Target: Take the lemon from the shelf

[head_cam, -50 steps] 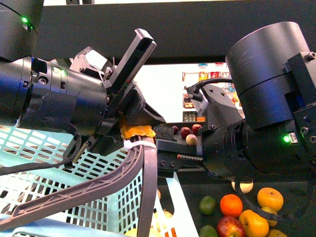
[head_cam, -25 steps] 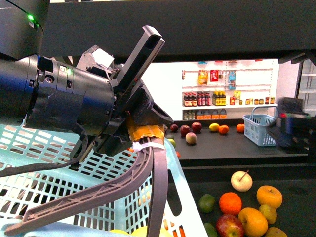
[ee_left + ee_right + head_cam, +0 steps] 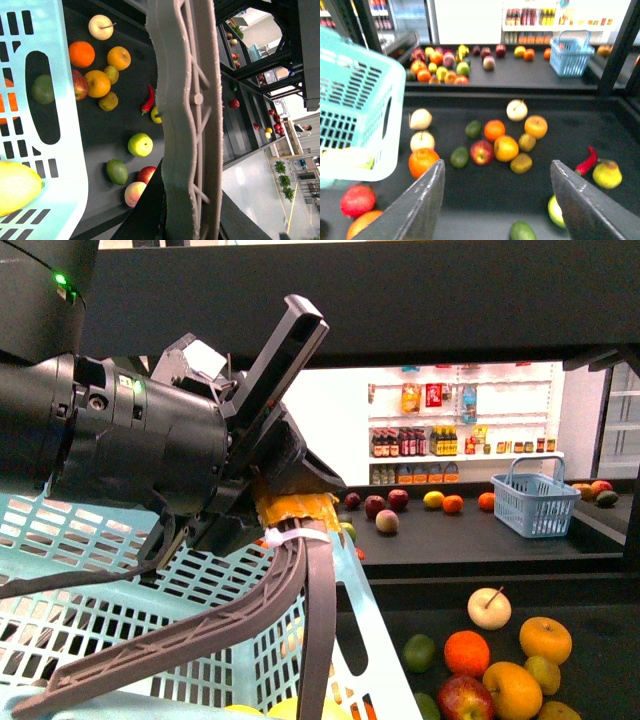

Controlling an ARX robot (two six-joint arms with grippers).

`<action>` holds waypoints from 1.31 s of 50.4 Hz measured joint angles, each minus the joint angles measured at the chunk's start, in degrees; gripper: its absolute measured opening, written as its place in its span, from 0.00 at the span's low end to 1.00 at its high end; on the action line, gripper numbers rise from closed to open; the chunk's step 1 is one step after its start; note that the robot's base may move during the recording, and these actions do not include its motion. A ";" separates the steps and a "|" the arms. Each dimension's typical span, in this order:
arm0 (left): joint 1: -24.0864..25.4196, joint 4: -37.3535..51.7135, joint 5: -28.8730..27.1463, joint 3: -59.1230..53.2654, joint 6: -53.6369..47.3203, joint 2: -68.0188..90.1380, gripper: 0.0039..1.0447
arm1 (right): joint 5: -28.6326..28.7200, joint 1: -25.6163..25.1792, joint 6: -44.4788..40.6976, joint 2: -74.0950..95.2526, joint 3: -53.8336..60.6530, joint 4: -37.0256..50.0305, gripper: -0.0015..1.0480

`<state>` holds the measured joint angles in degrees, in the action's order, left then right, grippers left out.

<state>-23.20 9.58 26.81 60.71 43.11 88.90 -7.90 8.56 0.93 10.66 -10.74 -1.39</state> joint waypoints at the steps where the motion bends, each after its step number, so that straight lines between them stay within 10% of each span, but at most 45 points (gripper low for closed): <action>1: 0.00 0.00 0.00 0.00 -0.02 0.00 0.10 | 2.05 -0.94 -0.13 -1.29 0.13 -0.09 0.50; 15: -0.09 0.00 0.02 0.00 0.11 0.02 0.10 | 7.76 -8.28 -0.59 -5.33 4.96 0.22 0.02; 57: -0.11 0.00 0.13 0.00 0.02 0.02 0.10 | 7.91 -8.44 -0.76 -10.25 9.88 1.27 0.02; 66: -0.22 3.06 -2.08 -0.72 1.14 0.02 0.10 | 7.93 -8.44 -0.79 -10.27 9.88 1.27 0.27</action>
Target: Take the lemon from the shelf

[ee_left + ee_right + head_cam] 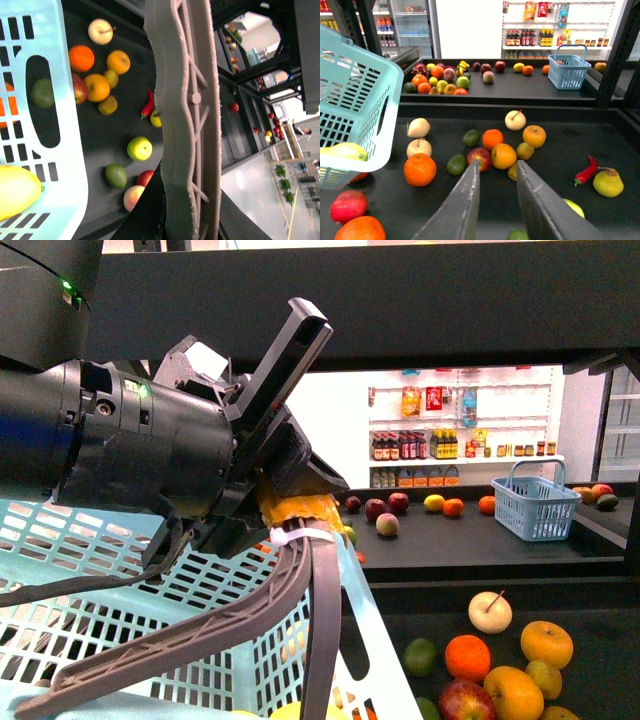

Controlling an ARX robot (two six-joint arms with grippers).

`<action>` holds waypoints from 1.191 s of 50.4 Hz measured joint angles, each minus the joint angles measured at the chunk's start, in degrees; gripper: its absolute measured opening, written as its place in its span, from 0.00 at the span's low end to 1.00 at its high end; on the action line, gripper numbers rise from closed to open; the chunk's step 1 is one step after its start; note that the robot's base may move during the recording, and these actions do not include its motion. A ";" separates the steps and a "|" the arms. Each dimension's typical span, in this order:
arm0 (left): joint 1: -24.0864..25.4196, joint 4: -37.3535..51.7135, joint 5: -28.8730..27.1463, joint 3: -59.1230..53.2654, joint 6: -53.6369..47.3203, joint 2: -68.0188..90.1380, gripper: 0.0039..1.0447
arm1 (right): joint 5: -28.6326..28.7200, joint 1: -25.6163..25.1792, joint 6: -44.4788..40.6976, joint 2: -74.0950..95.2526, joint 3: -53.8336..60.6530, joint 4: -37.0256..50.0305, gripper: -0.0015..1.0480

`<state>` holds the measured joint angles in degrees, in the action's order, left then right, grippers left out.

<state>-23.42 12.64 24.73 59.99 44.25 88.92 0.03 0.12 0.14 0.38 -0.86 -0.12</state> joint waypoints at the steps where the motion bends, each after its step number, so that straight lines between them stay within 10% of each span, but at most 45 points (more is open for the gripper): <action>1: -0.02 0.35 -0.50 -0.04 0.24 0.00 0.10 | 0.00 0.00 0.00 0.00 0.00 0.02 0.30; 22: 8.07 9.77 -14.84 -1.29 10.67 -0.55 0.10 | -0.02 0.00 0.02 0.00 0.00 0.02 0.93; 40: 23.58 22.95 -27.85 -7.43 24.57 -2.75 0.09 | 0.00 0.00 0.02 0.00 0.00 0.02 0.93; 60: 37.51 46.12 -30.10 -14.23 39.34 0.50 0.09 | 0.00 0.00 0.02 -0.02 0.00 0.02 0.93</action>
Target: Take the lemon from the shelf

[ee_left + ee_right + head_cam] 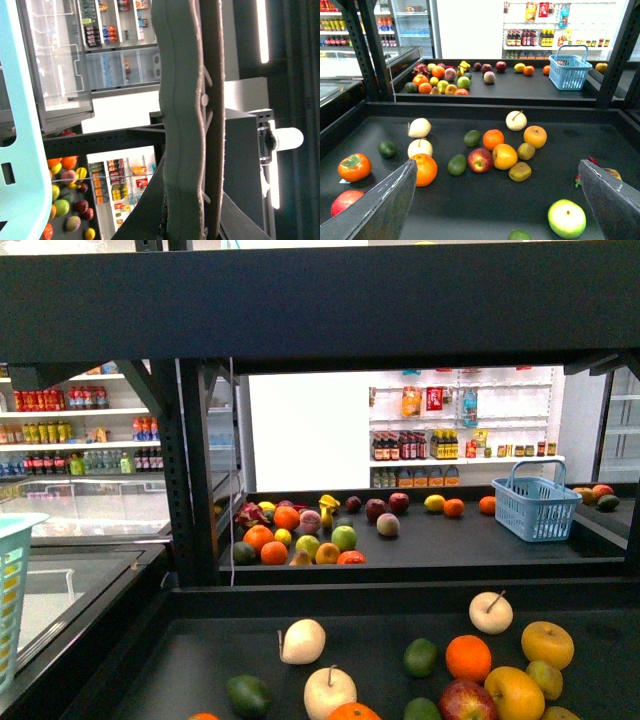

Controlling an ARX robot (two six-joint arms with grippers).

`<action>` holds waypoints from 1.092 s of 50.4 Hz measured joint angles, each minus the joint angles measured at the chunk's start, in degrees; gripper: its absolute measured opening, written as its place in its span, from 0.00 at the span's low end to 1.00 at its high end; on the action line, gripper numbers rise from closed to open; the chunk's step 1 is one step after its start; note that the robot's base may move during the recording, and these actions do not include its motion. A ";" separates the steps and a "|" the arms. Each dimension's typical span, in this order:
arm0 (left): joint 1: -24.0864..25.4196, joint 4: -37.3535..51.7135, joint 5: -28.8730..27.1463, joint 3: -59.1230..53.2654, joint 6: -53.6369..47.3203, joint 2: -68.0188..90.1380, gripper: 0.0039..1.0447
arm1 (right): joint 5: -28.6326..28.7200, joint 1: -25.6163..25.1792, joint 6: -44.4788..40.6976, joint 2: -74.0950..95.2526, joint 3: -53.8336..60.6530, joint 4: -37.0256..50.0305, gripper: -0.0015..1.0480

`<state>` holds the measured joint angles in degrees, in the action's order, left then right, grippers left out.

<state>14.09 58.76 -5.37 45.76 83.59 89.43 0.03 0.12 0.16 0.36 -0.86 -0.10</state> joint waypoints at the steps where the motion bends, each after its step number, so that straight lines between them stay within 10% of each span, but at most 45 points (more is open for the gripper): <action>1: 0.37 0.83 0.44 0.00 0.17 0.35 0.09 | 0.00 0.00 0.00 0.00 0.00 0.00 0.93; 24: 7.17 18.38 16.00 -3.02 3.54 10.40 0.09 | 0.00 0.00 0.00 0.00 0.00 0.00 0.93; 55: 8.72 20.85 13.05 -4.33 7.13 13.11 0.09 | -0.02 0.00 0.00 0.00 0.00 0.00 0.93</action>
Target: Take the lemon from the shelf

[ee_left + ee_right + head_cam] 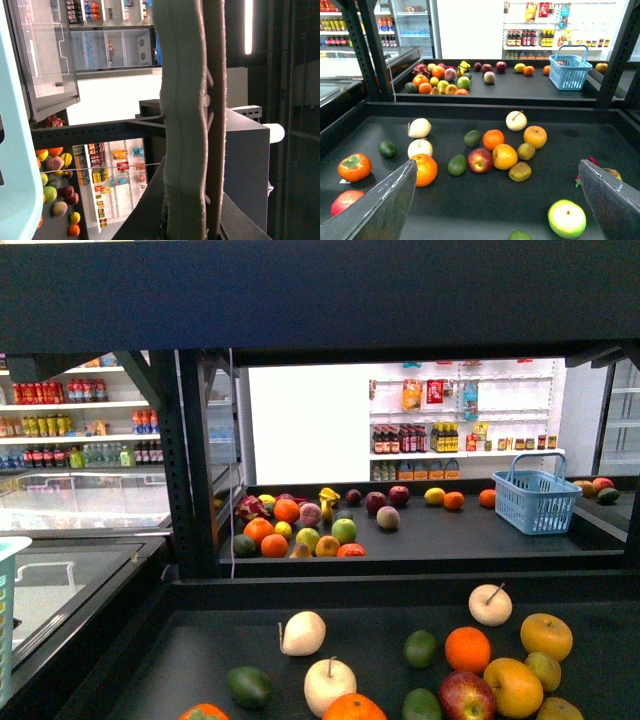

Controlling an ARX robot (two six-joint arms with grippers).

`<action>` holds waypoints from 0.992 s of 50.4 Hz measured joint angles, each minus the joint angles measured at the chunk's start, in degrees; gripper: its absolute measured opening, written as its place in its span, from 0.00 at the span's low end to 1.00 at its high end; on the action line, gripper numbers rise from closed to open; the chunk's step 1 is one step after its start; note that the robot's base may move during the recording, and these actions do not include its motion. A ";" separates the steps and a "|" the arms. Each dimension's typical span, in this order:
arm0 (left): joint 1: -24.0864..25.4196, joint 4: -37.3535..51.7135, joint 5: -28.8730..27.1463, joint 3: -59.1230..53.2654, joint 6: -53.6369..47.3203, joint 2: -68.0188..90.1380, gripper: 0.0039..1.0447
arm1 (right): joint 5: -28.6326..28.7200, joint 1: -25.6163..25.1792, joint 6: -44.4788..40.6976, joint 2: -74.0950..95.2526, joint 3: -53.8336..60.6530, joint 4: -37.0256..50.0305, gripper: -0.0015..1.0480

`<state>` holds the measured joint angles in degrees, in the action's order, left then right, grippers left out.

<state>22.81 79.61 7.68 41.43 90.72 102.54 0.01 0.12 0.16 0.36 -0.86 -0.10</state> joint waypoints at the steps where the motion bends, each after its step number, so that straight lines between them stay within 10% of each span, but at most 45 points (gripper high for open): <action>1: 0.02 0.00 -0.15 -0.02 0.02 0.00 0.09 | 0.00 0.00 0.00 0.00 0.00 -0.02 0.93; 13: 0.09 0.13 -0.13 -0.15 0.28 0.00 0.32 | 0.02 0.00 0.00 0.00 0.00 0.00 0.93; 29: 0.09 0.20 0.02 -0.15 0.28 0.00 0.95 | 0.00 0.00 -0.02 -0.02 0.00 0.00 0.93; 50: 4.61 -0.48 11.52 -7.67 -4.46 -3.04 0.93 | 0.02 0.00 0.00 -0.02 0.00 0.00 0.93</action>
<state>27.42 79.13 19.20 33.76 86.26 99.50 0.03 0.12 0.16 0.34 -0.86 -0.10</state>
